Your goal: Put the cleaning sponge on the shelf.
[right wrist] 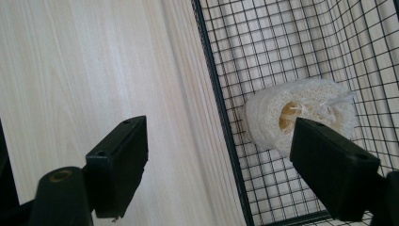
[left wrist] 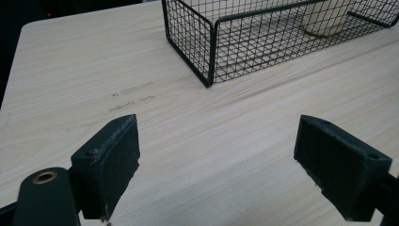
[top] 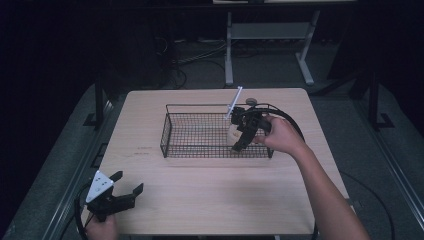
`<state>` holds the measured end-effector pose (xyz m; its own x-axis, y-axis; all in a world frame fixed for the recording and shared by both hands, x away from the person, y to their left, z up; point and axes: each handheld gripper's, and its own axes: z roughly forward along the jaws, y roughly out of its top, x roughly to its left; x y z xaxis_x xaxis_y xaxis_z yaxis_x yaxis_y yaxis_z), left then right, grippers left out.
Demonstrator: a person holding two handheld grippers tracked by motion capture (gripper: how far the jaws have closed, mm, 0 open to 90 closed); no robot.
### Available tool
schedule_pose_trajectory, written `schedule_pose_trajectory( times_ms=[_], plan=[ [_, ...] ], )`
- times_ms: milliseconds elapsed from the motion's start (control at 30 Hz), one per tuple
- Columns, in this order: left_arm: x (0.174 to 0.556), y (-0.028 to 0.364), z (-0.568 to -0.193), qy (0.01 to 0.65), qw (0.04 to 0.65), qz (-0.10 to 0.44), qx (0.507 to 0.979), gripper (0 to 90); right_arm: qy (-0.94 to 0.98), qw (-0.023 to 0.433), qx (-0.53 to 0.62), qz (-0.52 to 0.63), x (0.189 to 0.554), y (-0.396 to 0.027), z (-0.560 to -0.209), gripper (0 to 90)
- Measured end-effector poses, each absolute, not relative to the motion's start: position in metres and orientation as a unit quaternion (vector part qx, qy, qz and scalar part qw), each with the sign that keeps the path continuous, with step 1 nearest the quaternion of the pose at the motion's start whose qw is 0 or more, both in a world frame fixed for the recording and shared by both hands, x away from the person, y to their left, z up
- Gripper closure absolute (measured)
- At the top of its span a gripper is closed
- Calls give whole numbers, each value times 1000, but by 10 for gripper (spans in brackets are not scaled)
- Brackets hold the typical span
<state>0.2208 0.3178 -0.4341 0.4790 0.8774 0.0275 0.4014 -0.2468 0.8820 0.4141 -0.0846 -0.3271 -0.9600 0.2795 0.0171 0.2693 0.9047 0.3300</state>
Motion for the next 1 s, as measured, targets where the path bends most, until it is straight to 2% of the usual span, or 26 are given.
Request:
schedule_pose_trajectory(
  times_ms=[400, 1000],
  plan=[
    [219, 320, -434, 435, 439, 273, 737, 139, 976, 13, 125, 181, 399, -82, -330, 191],
    [219, 320, -434, 434, 436, 274, 739, 139, 973, 2, 134, 189, 378, -103, -350, 185]
  ],
)
